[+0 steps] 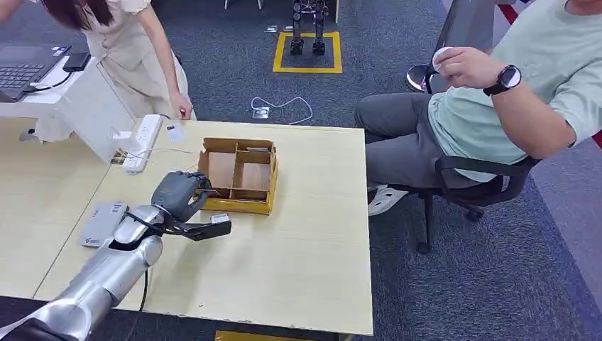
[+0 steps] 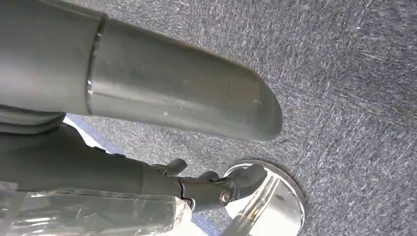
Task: Pass the card to the sensor for recognition and then transmit it.
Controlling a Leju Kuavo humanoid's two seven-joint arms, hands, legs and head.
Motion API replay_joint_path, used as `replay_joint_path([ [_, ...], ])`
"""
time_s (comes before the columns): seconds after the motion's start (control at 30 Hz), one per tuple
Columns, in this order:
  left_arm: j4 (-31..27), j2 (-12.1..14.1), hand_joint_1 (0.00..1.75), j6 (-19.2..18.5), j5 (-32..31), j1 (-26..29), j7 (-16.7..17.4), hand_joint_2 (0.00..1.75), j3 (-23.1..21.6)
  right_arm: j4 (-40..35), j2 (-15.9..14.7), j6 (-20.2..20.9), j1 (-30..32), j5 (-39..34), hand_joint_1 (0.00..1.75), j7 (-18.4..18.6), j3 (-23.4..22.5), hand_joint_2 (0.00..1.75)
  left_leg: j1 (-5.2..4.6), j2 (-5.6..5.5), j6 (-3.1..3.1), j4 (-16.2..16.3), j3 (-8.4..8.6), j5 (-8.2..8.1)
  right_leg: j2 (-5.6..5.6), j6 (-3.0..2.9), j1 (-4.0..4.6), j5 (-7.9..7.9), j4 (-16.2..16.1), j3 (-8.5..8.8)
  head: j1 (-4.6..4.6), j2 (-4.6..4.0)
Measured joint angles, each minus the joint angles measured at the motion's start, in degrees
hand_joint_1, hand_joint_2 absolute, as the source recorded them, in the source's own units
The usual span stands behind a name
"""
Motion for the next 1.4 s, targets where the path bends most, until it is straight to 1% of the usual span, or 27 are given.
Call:
replay_joint_path([
  [0.07,-0.4,0.0,1.75,1.4,0.0,-1.1,0.8,1.75,0.8,0.0,0.0,0.0,0.0,-0.2,0.0,0.0,0.0,0.0,0.0,-0.01,0.02,0.0,0.0,0.01,-0.02,0.01,0.0,0.01,0.0,0.0,0.0,-0.02],
  [0.17,-1.4,-0.2,1.75,2.2,-0.4,-2.2,1.5,1.75,1.5,0.0,0.0,0.0,0.1,-0.3,0.0,0.0,0.0,0.0,-0.01,-0.01,0.02,0.0,0.0,0.01,-0.01,0.03,0.0,0.02,0.0,0.01,-0.02,-0.02],
  [0.3,-2.5,-0.6,1.75,2.3,-1.0,-2.4,2.4,1.75,1.7,0.0,0.0,0.0,0.1,-0.3,0.0,0.0,0.0,0.0,-0.01,0.01,0.02,0.0,-0.01,0.01,0.01,0.04,-0.01,0.03,0.0,0.01,0.0,-0.02],
  [0.77,-3.3,-1.3,1.75,2.2,-1.6,-2.5,2.7,1.75,1.9,0.0,0.0,0.0,0.2,-0.3,0.0,0.0,0.0,0.0,-0.01,0.0,0.02,0.0,-0.01,0.01,0.0,0.04,-0.01,0.03,0.0,0.01,0.0,0.0],
  [1.1,-3.3,-1.4,1.75,2.6,-4.0,-4.5,5.4,1.75,3.0,0.0,0.0,0.0,0.2,-0.3,0.0,0.1,0.0,0.0,-0.01,0.0,0.02,0.0,-0.01,0.01,0.0,0.04,-0.01,0.03,0.0,0.01,0.0,0.0],
  [1.13,-3.3,-1.4,1.75,3.1,-4.5,-4.6,6.0,1.75,3.1,0.0,0.0,0.0,0.2,-0.2,0.0,0.2,0.0,0.0,-0.01,0.0,0.02,0.0,-0.01,0.01,0.01,0.04,-0.01,0.03,0.0,0.0,0.0,0.0],
  [1.23,-1.7,-2.5,1.75,8.1,-8.5,-6.5,11.0,1.75,4.0,0.0,0.1,0.2,0.1,0.7,0.0,0.9,0.2,0.0,-0.01,-0.06,0.03,0.0,-0.05,0.02,-0.03,0.05,-0.01,0.04,0.0,-0.02,0.0,0.0],
  [1.3,-0.3,-3.2,1.75,9.5,-10.5,-8.5,12.9,1.75,4.6,0.0,0.3,0.4,-0.2,1.0,0.0,1.0,0.3,0.0,-0.01,-0.05,0.03,0.0,-0.05,0.02,-0.04,0.04,-0.01,0.06,0.0,-0.01,0.0,-0.02],
  [1.4,2.2,-4.2,1.75,12.7,-13.7,-11.0,16.5,1.75,5.3,0.0,0.5,0.7,-0.5,1.5,0.0,1.4,0.7,0.0,-0.01,-0.05,0.03,0.0,-0.06,0.03,-0.03,0.05,-0.01,0.09,0.0,-0.01,0.0,0.0],
])
